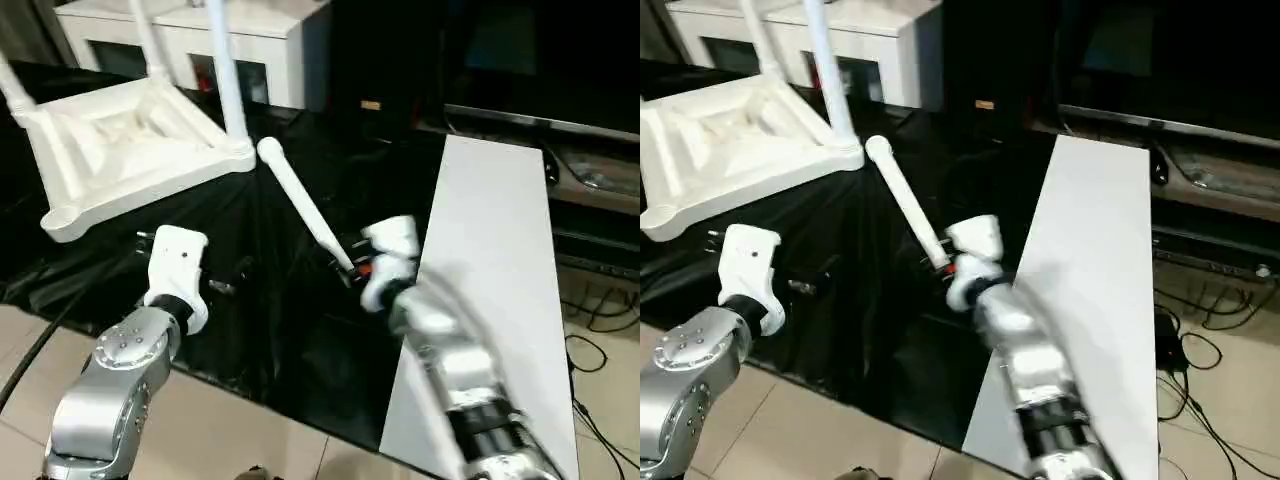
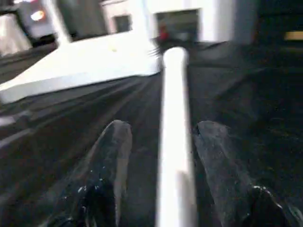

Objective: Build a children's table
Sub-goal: Pick table leg

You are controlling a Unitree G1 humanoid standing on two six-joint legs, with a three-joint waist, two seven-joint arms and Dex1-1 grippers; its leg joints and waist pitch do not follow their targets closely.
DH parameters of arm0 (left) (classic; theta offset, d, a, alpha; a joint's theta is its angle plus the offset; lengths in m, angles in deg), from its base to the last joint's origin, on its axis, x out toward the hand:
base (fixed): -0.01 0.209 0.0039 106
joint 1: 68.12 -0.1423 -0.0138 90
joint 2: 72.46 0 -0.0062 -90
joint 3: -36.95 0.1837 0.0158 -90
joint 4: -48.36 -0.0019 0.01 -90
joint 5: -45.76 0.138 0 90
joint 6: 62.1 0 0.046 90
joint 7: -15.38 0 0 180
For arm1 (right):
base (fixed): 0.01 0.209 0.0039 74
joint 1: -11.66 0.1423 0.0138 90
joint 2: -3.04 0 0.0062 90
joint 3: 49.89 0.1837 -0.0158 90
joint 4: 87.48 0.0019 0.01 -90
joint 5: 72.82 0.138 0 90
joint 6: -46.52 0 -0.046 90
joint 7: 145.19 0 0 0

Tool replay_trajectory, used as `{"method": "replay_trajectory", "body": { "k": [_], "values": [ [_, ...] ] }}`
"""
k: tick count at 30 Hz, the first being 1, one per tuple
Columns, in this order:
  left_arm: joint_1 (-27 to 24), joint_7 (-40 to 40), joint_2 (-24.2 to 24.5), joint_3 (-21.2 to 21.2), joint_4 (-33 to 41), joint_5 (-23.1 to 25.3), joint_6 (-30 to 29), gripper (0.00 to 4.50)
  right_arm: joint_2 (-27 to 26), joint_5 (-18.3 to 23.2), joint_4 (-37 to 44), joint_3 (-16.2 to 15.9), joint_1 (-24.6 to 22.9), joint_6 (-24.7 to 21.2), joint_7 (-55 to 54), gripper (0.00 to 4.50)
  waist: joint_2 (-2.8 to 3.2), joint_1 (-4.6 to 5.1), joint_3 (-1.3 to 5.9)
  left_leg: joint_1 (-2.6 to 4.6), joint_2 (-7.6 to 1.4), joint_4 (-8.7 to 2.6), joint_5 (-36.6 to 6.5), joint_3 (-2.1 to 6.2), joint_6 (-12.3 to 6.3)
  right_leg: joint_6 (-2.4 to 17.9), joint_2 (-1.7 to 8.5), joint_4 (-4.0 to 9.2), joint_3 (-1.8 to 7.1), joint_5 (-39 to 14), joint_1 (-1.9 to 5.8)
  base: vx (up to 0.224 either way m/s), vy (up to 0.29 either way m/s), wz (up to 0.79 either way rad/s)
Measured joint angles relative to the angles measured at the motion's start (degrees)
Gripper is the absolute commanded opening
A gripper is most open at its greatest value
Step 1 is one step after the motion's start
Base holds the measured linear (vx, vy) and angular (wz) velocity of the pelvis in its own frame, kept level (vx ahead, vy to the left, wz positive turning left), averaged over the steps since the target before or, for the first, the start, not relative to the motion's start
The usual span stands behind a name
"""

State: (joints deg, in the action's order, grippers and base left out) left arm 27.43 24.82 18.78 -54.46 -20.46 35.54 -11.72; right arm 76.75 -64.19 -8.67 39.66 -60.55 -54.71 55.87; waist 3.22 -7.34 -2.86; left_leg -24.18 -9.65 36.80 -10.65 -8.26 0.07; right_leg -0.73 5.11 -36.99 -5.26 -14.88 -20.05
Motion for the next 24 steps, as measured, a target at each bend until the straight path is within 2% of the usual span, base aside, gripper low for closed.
{"method": "replay_trajectory", "body": {
  "k": [1,2,3,4,5,6,7,8,9,10,11,12,13,14,15,16,17,18,19,20,21,22,23,24],
  "values": [
    [0.00,-0.16,0.04,-0.01,-0.05,0.11,-0.01,4.50,0.62,0.39,1.12,1.34,-0.61,0.00,-0.89,2.37,0.12,-0.80,0.04,-0.39,-0.02,0.94,-0.57,0.52,-0.65,-0.60,0.43,0.01,0.09,0.06,0.02,0.028,0.134,-0.09],
    [0.00,-0.33,0.11,-0.12,-0.05,0.36,-0.02,4.50,0.55,0.78,2.09,2.39,-0.88,-0.03,-1.71,2.37,0.26,-1.07,0.13,-0.75,0.08,1.27,-0.73,0.67,-0.53,-1.00,0.71,0.13,0.20,0.16,0.03,0.028,0.185,-0.05],
    [0.03,-0.55,0.12,-0.40,-0.09,0.57,-0.06,4.50,0.32,1.21,3.03,3.39,-1.03,-0.05,-2.62,2.37,0.27,-1.07,0.19,-0.78,0.62,1.37,-0.90,0.57,-0.52,-1.28,1.28,0.40,0.26,0.28,0.05,0.028,0.185,-0.05],
    [0.08,-1.08,0.32,-0.89,-0.18,1.02,-0.12,4.50,-0.15,2.04,4.27,4.62,-1.15,-0.05,-3.84,2.37,0.33,-0.68,0.23,-0.67,1.40,1.09,-1.02,-0.04,-1.17,-0.93,1.51,0.76,0.83,0.53,-0.12,0.022,0.217,0.04],
    [-0.01,-1.34,0.72,-1.71,-0.34,1.28,-0.22,4.50,-0.75,2.43,4.72,5.19,-0.97,-0.05,-4.54,2.37,0.29,0.05,0.21,-0.52,2.21,0.87,-0.95,-0.39,-2.13,0.60,1.40,-0.99,1.16,-0.19,-1.15,0.008,0.221,0.07],
    [0.17,-1.67,1.04,-2.59,-0.79,1.60,-0.22,4.50,-1.18,2.66,5.27,5.07,-0.94,-0.04,-5.00,2.37,0.31,0.79,0.19,-0.52,2.92,0.86,-0.91,-0.77,-2.87,0.72,1.21,-4.55,1.15,-0.94,-2.36,0.008,0.221,0.07],
    [0.69,-1.97,1.21,-3.02,-0.92,1.76,-0.17,4.50,-1.25,2.86,6.30,5.13,-1.16,0.06,-5.49,2.37,0.23,0.98,0.24,-0.66,3.62,0.85,-0.76,-1.69,-3.72,-0.81,0.27,-8.42,0.64,-1.63,-4.34,-0.042,0.186,0.03],
    [1.15,-2.18,1.20,-3.03,-0.94,1.94,0.04,4.50,-1.09,2.95,6.82,5.58,-1.34,0.06,-6.03,2.37,0.18,1.02,0.27,-0.87,4.25,0.79,-0.51,-2.26,-4.25,-1.68,-0.33,-9.26,-0.22,-2.07,-5.09,-0.099,0.142,-0.07],
    [1.51,-2.29,1.26,-3.17,-0.96,2.12,0.27,4.50,-0.99,3.02,7.15,6.13,-1.56,-0.17,-6.51,2.37,-0.31,0.92,0.23,-0.94,4.74,0.62,-0.31,-3.62,-4.59,-2.01,-1.20,-8.46,-0.52,-2.24,-5.28,-0.099,0.142,-0.07],
    [1.80,-2.46,1.04,-3.53,-1.21,2.21,0.98,4.50,-0.42,3.04,7.70,6.60,-1.85,-1.04,-7.12,2.37,-1.20,1.07,0.18,-0.91,4.85,0.71,-0.25,-6.66,-4.90,1.62,-1.65,-6.95,1.01,-2.34,-5.23,-0.110,0.118,-0.12],
    [1.79,-2.49,0.60,-3.30,-1.47,2.17,1.28,4.50,0.25,3.04,7.83,7.06,-2.78,-1.65,-7.46,2.37,-1.59,-0.02,-0.01,-0.84,4.68,2.65,-1.91,-6.41,-3.69,1.47,-1.61,-6.73,2.72,-2.14,-5.71,-0.036,0.109,-0.49],
    [1.68,-2.55,0.41,-3.30,-1.49,2.20,1.85,4.50,0.73,3.02,7.60,7.72,-3.10,-2.39,-7.93,2.37,-1.59,-0.89,-0.14,-1.06,5.65,7.22,-3.65,-2.26,-2.21,1.10,-1.95,-6.67,4.94,-1.48,-5.71,-0.036,0.109,-0.49],
    [1.41,-2.82,0.53,-3.48,-1.69,2.39,2.39,4.50,1.28,3.01,7.63,8.54,-3.68,-2.85,-8.32,2.37,-1.76,-1.14,-0.21,-0.48,6.89,10.91,-3.92,3.26,-0.91,0.14,-1.90,-5.73,6.66,-0.90,-5.47,-0.042,0.153,-0.74],
    [1.50,-3.01,0.48,-3.74,-1.73,2.68,3.04,4.50,1.56,3.00,7.75,8.98,-3.80,-3.27,-8.47,2.37,-1.90,-0.80,-0.23,0.82,6.66,10.00,-4.42,4.54,-0.26,-0.65,-2.12,-4.73,8.30,-0.37,-5.32,-0.130,0.207,-0.52],
    [1.64,-3.19,0.30,-3.83,-1.64,2.75,3.86,4.50,2.06,2.99,7.96,9.37,-3.84,-3.71,-8.71,2.37,-2.00,-0.64,-0.29,2.29,6.38,8.11,-4.98,4.98,0.07,-1.12,-2.83,-3.58,10.60,0.51,-5.20,-0.130,0.207,-0.52],
    [0.90,-3.28,-0.02,-3.86,-1.06,2.71,4.47,4.50,2.65,2.98,8.26,9.69,-4.08,-4.53,-9.01,2.37,-1.58,-0.29,-0.12,4.14,5.47,4.75,-5.97,5.39,-0.13,-2.18,-4.24,-1.65,13.51,1.38,-4.76,-0.136,0.257,-0.47],
    [0.27,-3.33,-0.17,-3.87,-0.68,2.70,4.66,4.50,3.01,2.98,8.45,9.84,-4.28,-4.90,-9.28,2.37,-1.22,0.09,0.06,5.32,5.31,2.31,-6.90,5.03,2.33,-3.09,-4.98,-0.29,15.54,1.92,-4.50,-0.128,0.296,-0.45],
    [-0.58,-3.39,-0.19,-3.96,-0.63,2.71,4.69,4.50,3.06,2.97,8.45,9.94,-4.52,-5.30,-9.46,2.37,-1.16,0.64,-0.09,5.79,5.60,1.59,-6.56,4.03,2.23,-3.48,-5.43,1.23,17.36,2.14,-3.93,-0.128,0.296,-0.45],
    [-2.02,-3.56,-0.17,-4.46,-0.72,2.80,4.67,4.50,2.87,2.97,8.62,9.79,-4.90,-6.02,-9.51,2.37,-1.05,1.59,-0.28,6.04,5.67,0.84,-6.09,2.27,0.63,-1.62,-4.51,1.70,16.29,0.45,-4.41,-0.154,0.319,-0.46],
    [-3.11,-3.95,-0.23,-5.40,-0.82,3.16,4.72,4.50,2.56,2.98,8.99,8.98,-5.00,-6.30,-9.49,2.37,-0.96,2.07,-0.32,5.78,5.58,0.77,-6.04,0.78,-0.44,0.73,-2.90,-1.93,11.57,-2.01,-5.96,-0.159,0.345,-0.56],
    [-3.40,-4.42,-0.53,-5.86,-1.38,3.34,4.70,4.50,2.41,3.00,9.61,8.44,-5.48,-6.38,-9.40,2.37,-0.80,2.58,-0.39,5.87,5.50,0.75,-5.99,-0.32,-1.33,2.16,-1.60,-5.34,6.54,-2.86,-6.03,-0.159,0.345,-0.56],
    [-3.45,-4.88,-1.07,-6.05,-1.31,3.38,4.92,4.50,2.53,3.00,10.53,8.40,-6.36,-6.39,-9.40,2.37,-0.84,2.58,-0.35,6.15,4.79,0.26,-5.95,-3.01,-2.18,3.39,-1.18,-7.32,1.49,-3.41,-5.39,-0.126,0.335,-0.52],
    [-3.47,-5.16,-1.26,-6.30,-1.20,3.42,5.12,4.50,2.65,2.99,10.83,8.40,-6.44,-6.39,-9.39,2.37,-1.08,2.61,-0.23,6.28,4.55,-0.26,-6.05,-5.17,-2.48,3.73,-0.76,-7.20,-1.42,-3.40,-3.95,-0.099,0.279,-0.53],
    [-3.79,-5.61,-1.66,-6.66,-1.07,3.53,5.62,4.50,2.82,2.96,11.35,8.33,-6.61,-6.35,-9.37,2.37,-1.48,2.68,-0.01,6.25,4.54,-0.71,-6.12,-7.47,-2.62,3.77,-0.63,-6.81,-3.28,-3.38,-2.59,-0.099,0.279,-0.53]
  ]
}}
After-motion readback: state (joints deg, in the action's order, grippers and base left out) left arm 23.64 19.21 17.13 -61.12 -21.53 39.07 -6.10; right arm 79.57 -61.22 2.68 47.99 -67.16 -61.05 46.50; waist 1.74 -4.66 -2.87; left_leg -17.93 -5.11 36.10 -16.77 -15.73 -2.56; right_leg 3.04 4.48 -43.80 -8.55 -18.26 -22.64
